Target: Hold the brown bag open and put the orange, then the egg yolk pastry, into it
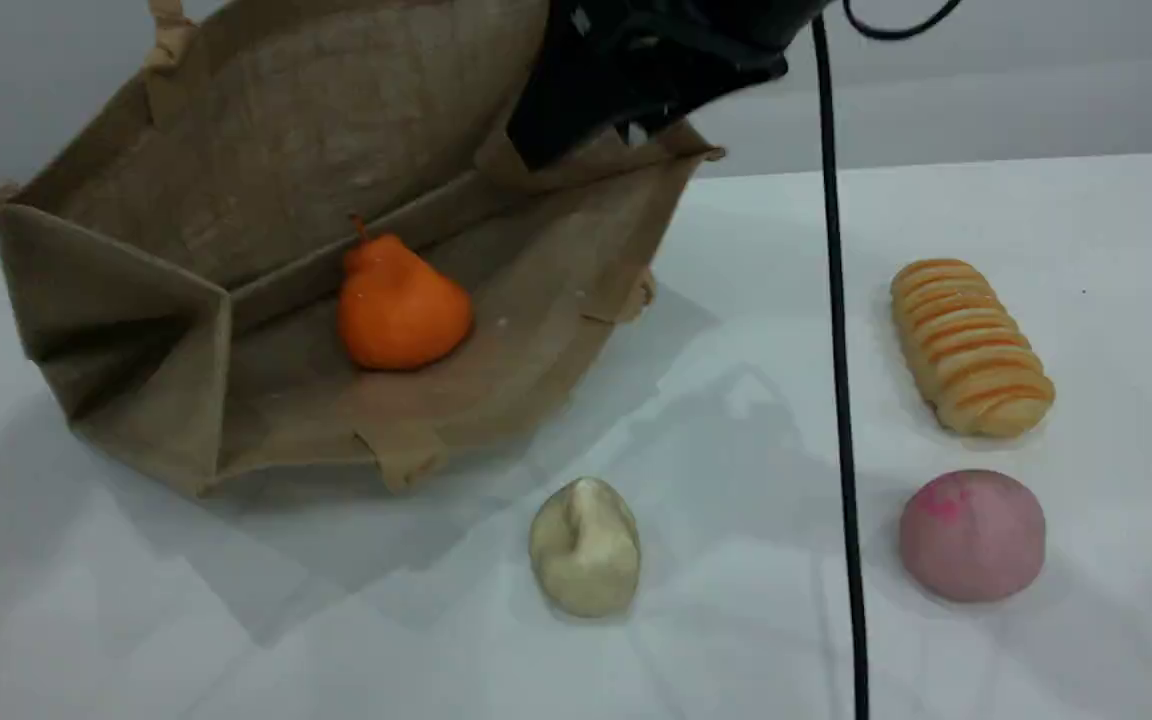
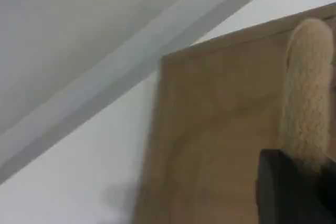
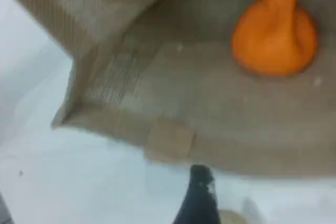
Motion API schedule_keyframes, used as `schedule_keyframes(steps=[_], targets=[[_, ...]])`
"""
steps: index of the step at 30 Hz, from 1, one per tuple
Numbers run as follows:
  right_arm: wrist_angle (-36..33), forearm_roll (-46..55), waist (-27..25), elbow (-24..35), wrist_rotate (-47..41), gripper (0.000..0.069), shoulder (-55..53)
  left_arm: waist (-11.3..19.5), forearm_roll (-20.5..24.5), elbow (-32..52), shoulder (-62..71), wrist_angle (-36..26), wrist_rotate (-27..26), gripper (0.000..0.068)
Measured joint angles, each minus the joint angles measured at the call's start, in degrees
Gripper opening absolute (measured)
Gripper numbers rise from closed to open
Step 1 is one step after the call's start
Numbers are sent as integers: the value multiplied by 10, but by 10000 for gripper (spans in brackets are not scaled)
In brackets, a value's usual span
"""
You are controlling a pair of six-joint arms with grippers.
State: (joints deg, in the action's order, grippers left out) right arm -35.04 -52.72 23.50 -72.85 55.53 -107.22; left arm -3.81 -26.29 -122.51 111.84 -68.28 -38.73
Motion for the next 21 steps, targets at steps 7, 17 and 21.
schedule_keyframes(steps=[7, 17, 21], targets=[[-54, 1, 22, 0, -20, 533, -38, -2, -10, 0, 0, 8, -3, 88], [-104, 36, 28, 1, -85, 533, -91, -2, -12, 0, 0, 7, -2, 88], [-71, 32, 34, 1, -84, 533, -128, -2, -12, 0, 0, 7, -2, 88]])
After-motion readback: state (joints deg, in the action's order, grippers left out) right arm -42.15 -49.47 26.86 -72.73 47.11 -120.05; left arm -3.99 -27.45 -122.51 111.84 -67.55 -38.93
